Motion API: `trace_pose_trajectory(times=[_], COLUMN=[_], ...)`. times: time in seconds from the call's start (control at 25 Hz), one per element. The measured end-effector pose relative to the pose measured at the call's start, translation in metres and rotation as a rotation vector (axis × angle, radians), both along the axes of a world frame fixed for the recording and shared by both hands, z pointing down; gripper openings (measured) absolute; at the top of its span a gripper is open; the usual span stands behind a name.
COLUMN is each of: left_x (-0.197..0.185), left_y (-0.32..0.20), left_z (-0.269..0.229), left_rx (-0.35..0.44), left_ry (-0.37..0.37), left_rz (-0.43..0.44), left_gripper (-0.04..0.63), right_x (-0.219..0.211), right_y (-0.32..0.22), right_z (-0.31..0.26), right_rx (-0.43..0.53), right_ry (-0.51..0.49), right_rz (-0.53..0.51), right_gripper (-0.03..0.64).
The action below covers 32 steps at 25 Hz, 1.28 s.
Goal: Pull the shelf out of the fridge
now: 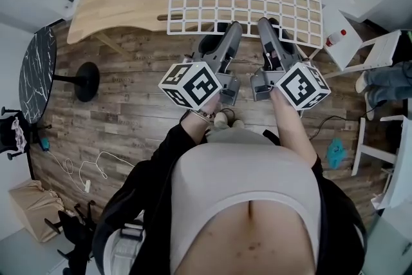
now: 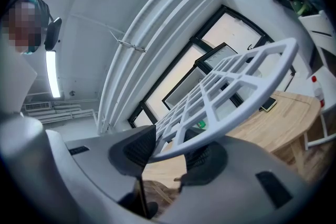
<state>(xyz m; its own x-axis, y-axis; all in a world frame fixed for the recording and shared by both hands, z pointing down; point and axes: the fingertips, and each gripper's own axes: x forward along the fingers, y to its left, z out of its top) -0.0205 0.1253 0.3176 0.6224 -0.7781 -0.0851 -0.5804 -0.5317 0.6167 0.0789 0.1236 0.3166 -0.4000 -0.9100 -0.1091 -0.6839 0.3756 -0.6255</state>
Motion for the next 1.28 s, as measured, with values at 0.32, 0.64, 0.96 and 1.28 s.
trace_pose_trajectory(times=[0.32,0.64,0.96,1.28], left_x=[-0.005,-0.009,-0.008,-0.010], left_y=[0.012,0.019,0.023,0.021], left_z=[0.001,-0.003,-0.005,-0.005], left_rx=[-0.002,0.003,0.008,0.008], left_ry=[-0.005,0.001,-0.002,-0.002], left_rz=[0.004,0.005,0.008,0.007], left_gripper=[0.166,0.166,0.166,0.167], right_x=[-0.005,-0.010,-0.009,-0.011], right_y=[0.012,0.020,0.024,0.022], right_z=[0.002,-0.003,-0.005,-0.005], right_rx=[0.001,0.020,0.027,0.022], right_ry=[0.016,0.038,0.045,0.044], right_rz=[0.002,0.005,0.006,0.004], right_gripper=[0.161,0.164,0.167,0.167])
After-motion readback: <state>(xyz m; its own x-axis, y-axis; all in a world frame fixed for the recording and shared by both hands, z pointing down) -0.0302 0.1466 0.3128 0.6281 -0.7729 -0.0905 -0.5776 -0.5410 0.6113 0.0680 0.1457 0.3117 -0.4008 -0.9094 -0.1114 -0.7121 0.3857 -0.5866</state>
